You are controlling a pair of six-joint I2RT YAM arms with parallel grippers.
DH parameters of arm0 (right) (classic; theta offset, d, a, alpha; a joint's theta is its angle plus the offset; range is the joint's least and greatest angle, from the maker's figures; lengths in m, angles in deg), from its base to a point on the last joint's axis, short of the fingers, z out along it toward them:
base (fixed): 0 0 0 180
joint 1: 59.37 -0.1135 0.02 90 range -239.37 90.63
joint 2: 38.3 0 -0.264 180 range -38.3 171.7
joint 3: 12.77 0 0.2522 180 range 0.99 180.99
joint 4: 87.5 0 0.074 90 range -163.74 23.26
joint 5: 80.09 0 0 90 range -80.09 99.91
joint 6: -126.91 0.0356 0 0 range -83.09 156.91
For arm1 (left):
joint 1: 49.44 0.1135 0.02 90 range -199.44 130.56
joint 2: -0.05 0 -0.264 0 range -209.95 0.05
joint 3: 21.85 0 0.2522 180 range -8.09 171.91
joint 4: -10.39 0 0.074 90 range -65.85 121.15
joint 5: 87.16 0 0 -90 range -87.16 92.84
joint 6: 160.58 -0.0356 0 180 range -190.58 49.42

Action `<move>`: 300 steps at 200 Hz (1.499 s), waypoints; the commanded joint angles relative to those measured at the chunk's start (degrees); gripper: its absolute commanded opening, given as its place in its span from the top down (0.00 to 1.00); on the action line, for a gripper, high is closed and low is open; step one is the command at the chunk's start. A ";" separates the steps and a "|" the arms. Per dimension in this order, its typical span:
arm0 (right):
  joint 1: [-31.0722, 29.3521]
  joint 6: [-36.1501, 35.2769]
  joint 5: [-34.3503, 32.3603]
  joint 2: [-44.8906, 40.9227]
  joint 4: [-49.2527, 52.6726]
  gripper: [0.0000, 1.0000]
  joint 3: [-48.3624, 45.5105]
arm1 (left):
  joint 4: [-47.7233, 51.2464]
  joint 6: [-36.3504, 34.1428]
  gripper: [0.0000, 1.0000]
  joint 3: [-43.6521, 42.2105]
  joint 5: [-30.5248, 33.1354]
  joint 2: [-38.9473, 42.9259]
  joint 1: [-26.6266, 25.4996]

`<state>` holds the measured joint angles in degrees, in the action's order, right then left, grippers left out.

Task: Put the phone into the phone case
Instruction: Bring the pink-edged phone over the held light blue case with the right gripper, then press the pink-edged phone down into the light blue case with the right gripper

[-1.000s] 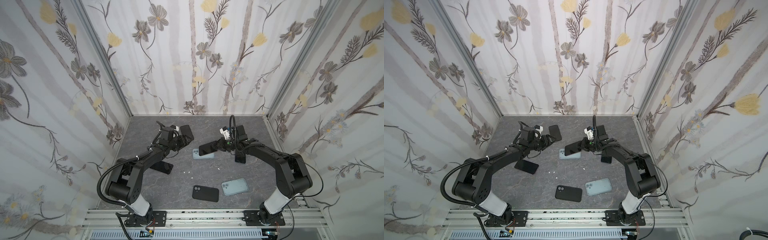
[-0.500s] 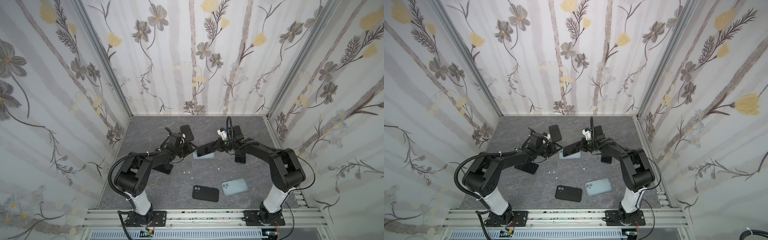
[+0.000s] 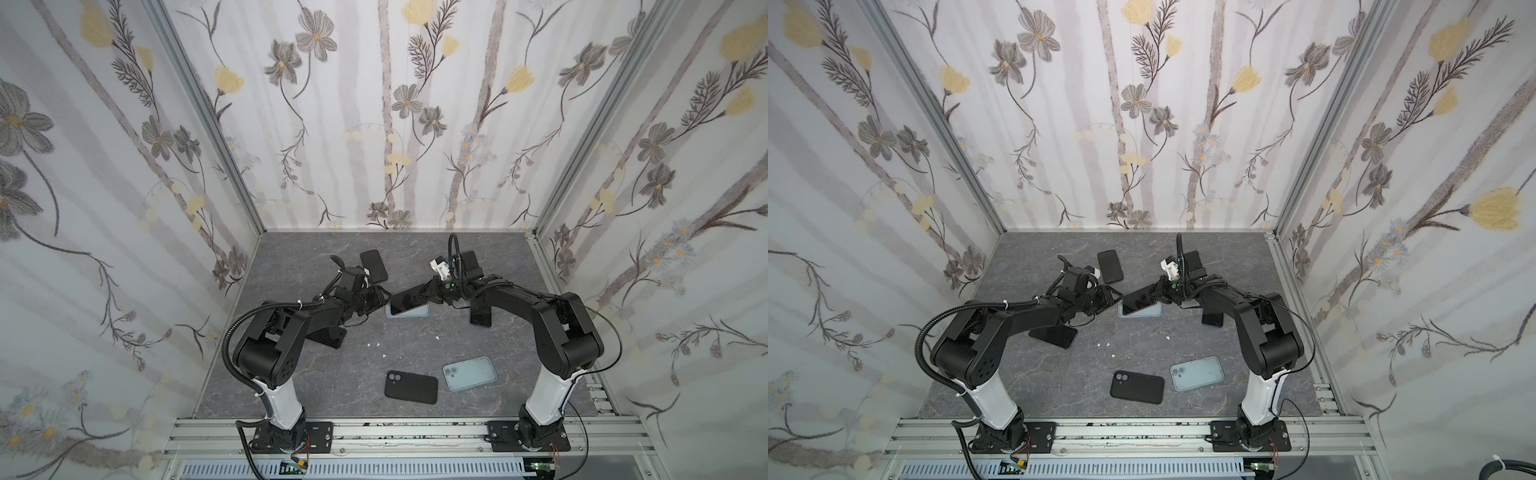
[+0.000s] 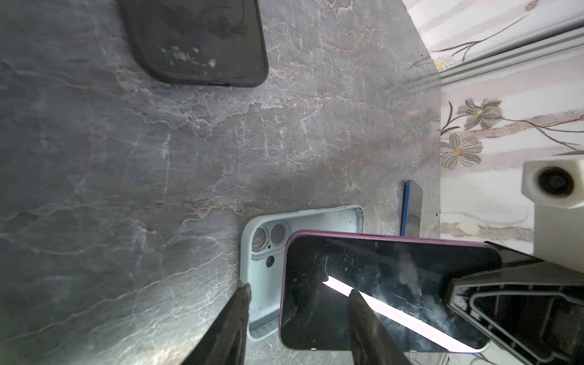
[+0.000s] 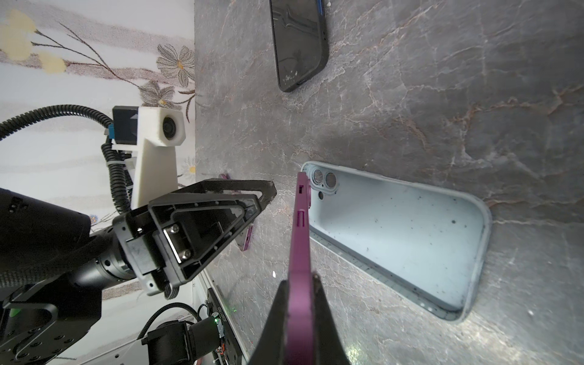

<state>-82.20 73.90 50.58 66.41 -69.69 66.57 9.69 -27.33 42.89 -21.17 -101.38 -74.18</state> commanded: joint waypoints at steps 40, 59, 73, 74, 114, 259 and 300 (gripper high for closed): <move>-0.29 0.01 2.68 1.59 -2.38 1.00 1.20 | -0.92 -1.11 0.52 -0.84 1.23 -0.93 0.01; -0.42 -0.02 2.84 2.07 -2.34 1.00 1.28 | -1.01 -1.06 0.52 -0.80 0.96 -1.40 -0.05; -0.54 -0.16 2.84 2.41 -2.41 1.00 1.30 | -1.01 -1.18 0.52 -0.97 0.98 -1.57 -0.01; -0.50 -0.08 2.88 2.42 -2.44 1.00 1.30 | -1.01 -1.21 0.52 -0.97 0.98 -1.58 0.01; -0.52 0.00 3.53 3.34 -1.96 1.00 1.52 | -0.77 -1.91 0.53 -1.28 1.25 -2.51 -0.36; -0.20 -1.67 3.58 5.94 -1.15 1.00 0.78 | -0.30 -2.55 0.57 1.91 -0.76 -5.59 -1.81; 0.31 -1.45 4.16 7.35 -2.80 1.00 0.14 | -0.39 -2.46 0.57 1.67 -0.93 -5.81 -2.07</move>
<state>-81.96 73.24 55.72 72.75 -72.68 67.29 9.89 -29.23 44.20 -20.95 -106.80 -75.97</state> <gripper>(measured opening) 0.084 0.434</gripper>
